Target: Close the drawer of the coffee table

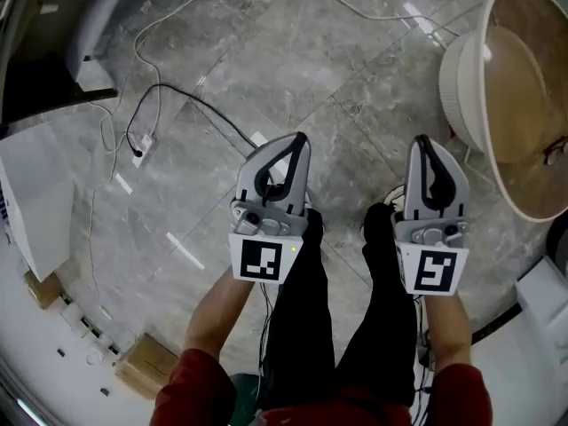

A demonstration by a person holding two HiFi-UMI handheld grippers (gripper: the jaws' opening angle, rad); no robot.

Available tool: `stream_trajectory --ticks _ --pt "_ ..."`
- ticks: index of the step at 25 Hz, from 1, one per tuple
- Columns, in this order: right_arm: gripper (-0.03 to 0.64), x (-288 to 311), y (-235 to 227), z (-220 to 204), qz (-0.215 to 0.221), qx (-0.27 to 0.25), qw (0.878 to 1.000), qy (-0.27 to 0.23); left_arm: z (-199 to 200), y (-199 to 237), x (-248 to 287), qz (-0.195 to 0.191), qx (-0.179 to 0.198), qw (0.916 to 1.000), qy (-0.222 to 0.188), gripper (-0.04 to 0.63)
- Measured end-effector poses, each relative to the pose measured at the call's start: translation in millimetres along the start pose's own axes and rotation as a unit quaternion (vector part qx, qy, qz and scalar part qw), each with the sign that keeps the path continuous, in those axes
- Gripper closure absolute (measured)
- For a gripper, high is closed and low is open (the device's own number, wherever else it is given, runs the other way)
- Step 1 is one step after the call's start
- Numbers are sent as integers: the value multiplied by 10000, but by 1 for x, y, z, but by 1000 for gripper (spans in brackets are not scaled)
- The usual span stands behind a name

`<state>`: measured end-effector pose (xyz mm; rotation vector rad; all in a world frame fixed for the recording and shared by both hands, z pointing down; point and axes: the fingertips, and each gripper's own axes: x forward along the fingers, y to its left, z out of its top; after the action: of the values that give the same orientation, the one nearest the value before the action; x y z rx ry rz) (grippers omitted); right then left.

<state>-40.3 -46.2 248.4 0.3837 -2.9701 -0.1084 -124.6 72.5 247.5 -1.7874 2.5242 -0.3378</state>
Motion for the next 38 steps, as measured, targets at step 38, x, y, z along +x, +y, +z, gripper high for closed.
stream_trajectory --ticks 38 --pt "589 -82 -51 551 42 97 9935 -1136 517 170 -135 1967 -387 9782 -546 583"
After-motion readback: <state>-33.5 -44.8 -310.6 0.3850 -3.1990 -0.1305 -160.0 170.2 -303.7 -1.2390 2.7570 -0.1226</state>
